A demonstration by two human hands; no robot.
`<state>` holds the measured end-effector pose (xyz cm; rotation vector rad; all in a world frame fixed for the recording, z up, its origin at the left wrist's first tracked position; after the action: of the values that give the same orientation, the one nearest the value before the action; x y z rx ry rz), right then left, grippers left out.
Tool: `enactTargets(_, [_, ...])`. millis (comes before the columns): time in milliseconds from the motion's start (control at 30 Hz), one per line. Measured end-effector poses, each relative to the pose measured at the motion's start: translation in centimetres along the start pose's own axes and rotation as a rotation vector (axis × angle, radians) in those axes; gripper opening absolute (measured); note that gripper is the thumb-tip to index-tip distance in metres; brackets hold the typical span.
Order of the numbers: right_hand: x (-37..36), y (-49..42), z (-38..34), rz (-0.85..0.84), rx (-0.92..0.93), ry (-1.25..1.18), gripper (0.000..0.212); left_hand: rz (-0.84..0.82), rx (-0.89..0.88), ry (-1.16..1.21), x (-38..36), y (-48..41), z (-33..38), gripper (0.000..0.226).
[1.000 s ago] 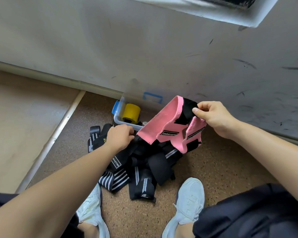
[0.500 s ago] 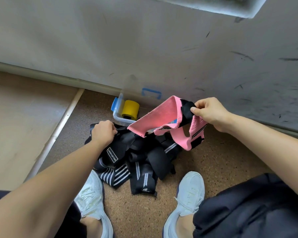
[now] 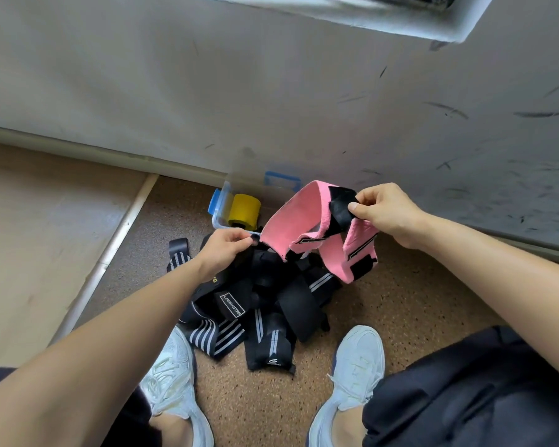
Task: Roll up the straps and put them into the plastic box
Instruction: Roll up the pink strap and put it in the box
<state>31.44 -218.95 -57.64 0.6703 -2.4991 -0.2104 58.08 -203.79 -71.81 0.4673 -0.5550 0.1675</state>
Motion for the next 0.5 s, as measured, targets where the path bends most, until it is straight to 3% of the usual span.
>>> enactTargets(200, [1.1, -0.4, 0.5, 0.053, -0.044, 0.017, 0.027, 0.05, 0.063, 0.244, 0.3, 0.0, 0.4, 0.016])
enactTargets(333, [0.6, -0.3, 0.4, 0.0, -0.035, -0.019, 0.029, 0.089, 0.059, 0.125, 0.6, -0.1, 0.4, 0.007])
enactTargets(433, [-0.2, 0.2, -0.3, -0.086, -0.002, -0.061, 0.03, 0.115, 0.089, 0.078, 0.7, 0.1, 0.8, 0.028])
enactTargets(500, [-0.4, 0.4, -1.0, -0.129, 0.009, -0.105, 0.03, 0.133, 0.038, 0.051, 1.0, 0.2, 2.2, 0.03])
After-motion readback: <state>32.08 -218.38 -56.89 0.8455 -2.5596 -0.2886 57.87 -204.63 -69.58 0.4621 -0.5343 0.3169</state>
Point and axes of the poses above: each hand's wrist, its own y-axis away from the middle knuckle, its own x-axis out of the back of the hand, z = x × y, the point moved 5 cm from there along -y, towards the middle knuckle, and after that the axes turned 15 degrees about -y, right-handed, at the moved point
